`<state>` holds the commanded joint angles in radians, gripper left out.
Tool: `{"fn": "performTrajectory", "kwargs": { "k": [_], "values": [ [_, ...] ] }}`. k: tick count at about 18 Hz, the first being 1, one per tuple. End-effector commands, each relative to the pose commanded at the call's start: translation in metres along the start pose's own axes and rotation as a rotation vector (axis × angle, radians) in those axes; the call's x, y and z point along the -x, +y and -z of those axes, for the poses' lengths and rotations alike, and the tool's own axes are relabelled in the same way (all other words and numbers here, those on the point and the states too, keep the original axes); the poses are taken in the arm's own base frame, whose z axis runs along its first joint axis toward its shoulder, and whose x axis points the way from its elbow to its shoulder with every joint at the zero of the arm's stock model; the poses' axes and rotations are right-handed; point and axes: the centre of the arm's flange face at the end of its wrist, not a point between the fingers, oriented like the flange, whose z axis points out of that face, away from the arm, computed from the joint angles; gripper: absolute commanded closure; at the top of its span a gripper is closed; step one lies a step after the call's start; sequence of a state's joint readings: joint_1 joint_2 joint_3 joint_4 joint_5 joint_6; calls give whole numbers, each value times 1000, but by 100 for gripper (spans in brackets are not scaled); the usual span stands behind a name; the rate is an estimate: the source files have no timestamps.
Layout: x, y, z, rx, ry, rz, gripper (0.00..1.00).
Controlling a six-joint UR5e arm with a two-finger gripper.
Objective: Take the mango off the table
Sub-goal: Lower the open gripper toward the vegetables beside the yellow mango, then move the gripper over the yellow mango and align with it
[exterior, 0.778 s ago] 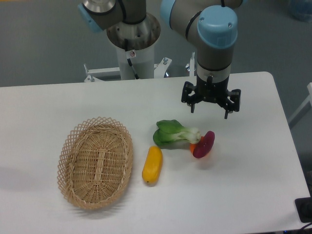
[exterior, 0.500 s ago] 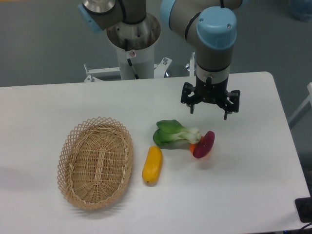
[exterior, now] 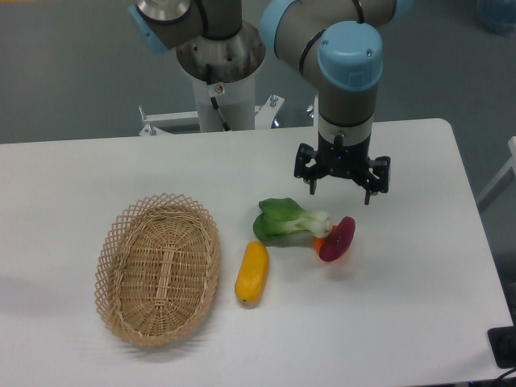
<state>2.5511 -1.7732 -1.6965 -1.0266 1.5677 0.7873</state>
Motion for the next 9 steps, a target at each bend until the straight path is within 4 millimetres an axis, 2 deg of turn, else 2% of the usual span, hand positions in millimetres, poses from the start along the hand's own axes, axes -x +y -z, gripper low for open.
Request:
{"fn": "performTrajectory", "kwargs": {
  "k": [2,6,9],
  "values": [
    [-3,-4,-2,-38,-29,6,0],
    [-21,-15,-34,-19,3,-23,0],
    [-30,-23,-45,-18,12,-41,0]
  ]
}}
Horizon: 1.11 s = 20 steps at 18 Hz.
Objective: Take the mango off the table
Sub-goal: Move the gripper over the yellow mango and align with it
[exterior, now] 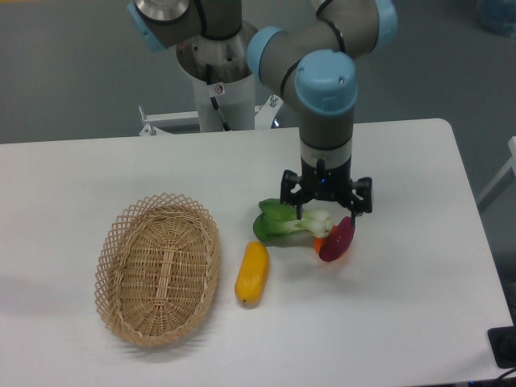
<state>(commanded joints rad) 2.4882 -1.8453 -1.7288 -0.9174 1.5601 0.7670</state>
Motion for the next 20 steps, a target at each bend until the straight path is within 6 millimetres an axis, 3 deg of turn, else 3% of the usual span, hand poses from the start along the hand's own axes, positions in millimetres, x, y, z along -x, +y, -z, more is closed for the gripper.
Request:
{"fn": "performTrajectory", "kwargs": {
  "k": [4,9,12,20],
  "values": [
    [-16,-9,-33,-23,3,20,0],
    [-27,-13,-54,-5,34,-99,0],
    [-43,4,-74,12,90,-226,0],
    [-59,6,-94,33,123,-170,0]
  ]
}}
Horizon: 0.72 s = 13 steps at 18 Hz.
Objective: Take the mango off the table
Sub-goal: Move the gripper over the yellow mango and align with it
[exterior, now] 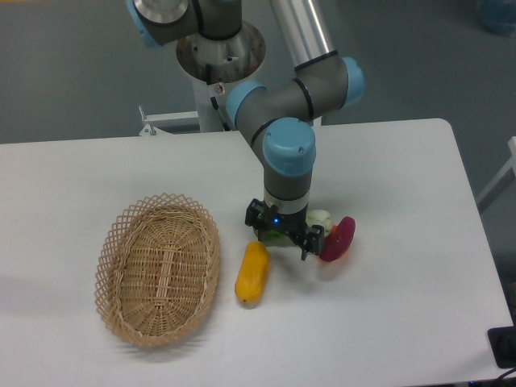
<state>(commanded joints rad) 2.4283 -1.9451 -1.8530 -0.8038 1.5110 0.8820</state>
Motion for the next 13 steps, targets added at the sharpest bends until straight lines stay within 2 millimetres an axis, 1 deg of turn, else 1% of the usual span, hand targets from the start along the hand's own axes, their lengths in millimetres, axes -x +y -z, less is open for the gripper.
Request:
{"fn": "performTrajectory", "kwargs": {
  "k": [2,4,6,8,13],
  "values": [
    [-6,3,-7,10,12,-2,0],
    [-15,-3,-12,14,20,-18,0],
    [-17,-7,-18,6,12,-19,0],
    [-23,-10,-22,7,15,-29,0],
    [-24,-13,-31,6,15,-22,0]
  ]
}}
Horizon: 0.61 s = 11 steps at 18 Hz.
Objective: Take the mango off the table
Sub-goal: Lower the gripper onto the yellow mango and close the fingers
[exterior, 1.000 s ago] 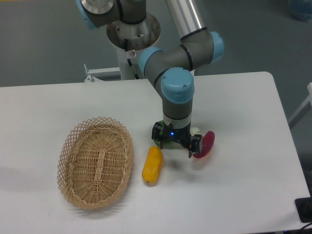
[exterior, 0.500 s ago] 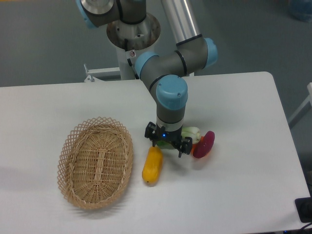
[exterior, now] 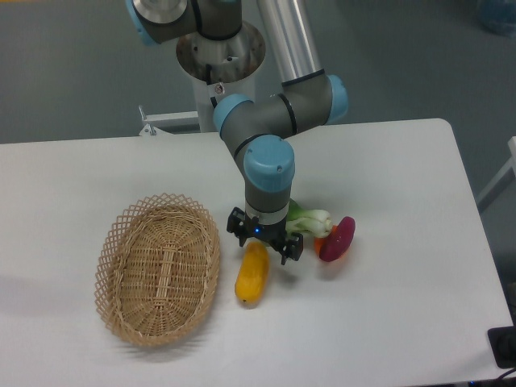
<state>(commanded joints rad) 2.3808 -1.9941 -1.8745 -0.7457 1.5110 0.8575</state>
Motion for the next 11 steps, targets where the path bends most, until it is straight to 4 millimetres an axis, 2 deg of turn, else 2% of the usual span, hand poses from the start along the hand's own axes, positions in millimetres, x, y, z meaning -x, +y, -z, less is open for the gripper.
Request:
{"fn": "performTrajectory", "kwargs": {
  "k": [4,9,10,11],
  "values": [
    [0,-9,-7,-24,-25,15,0],
    [-1,-11,-10,-20,-22,17,0],
    [-1,-11,-10,-20,-22,17,4],
    [-2,-11,-10,-20,-22,18,14]
  ]
}}
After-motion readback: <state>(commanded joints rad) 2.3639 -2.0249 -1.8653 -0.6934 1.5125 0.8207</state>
